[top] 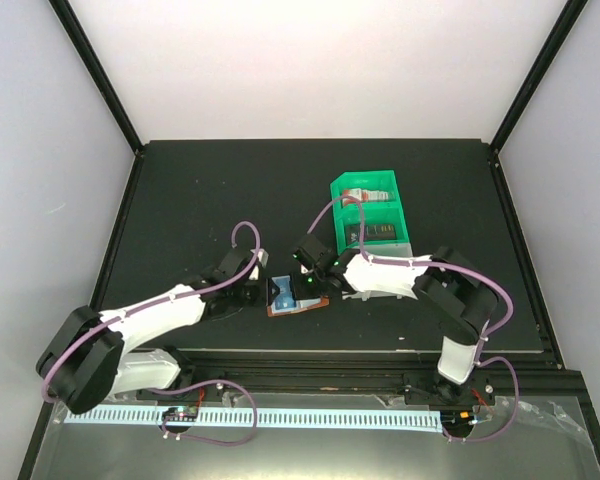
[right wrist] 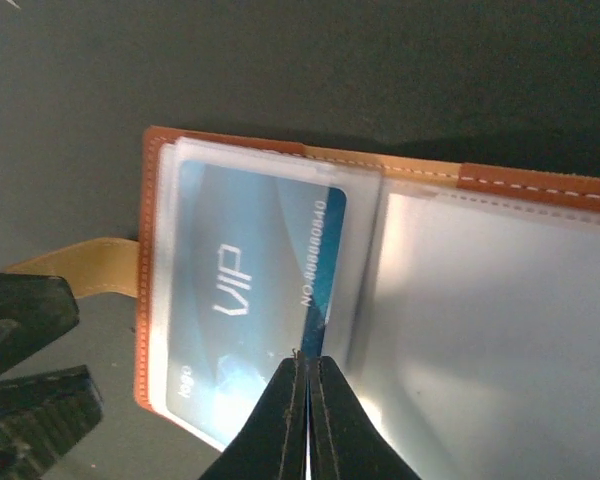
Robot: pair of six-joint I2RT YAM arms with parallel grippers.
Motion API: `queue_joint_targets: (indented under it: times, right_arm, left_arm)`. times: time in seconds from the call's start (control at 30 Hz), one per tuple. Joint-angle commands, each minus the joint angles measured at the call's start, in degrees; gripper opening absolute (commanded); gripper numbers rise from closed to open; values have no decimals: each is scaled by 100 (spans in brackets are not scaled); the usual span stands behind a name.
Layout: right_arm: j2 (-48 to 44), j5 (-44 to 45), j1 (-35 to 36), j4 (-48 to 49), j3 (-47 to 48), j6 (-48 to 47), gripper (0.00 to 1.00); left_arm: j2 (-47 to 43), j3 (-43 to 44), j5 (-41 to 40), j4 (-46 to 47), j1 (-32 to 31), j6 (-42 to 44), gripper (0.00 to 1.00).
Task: Put the credit cards into the card holder
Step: Turn over the card slot in the card holder.
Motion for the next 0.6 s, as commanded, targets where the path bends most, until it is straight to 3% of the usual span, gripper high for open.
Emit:
queue_joint_targets:
  times: [0.0, 0.57]
  right_arm:
    - [201, 19, 36, -122, 72, -75, 4]
    - [413, 109, 28, -218, -6, 45, 2]
  left_arm:
    - [194, -84, 445, 419, 127, -109, 31]
    - [649, -76, 688, 603, 190, -39, 30]
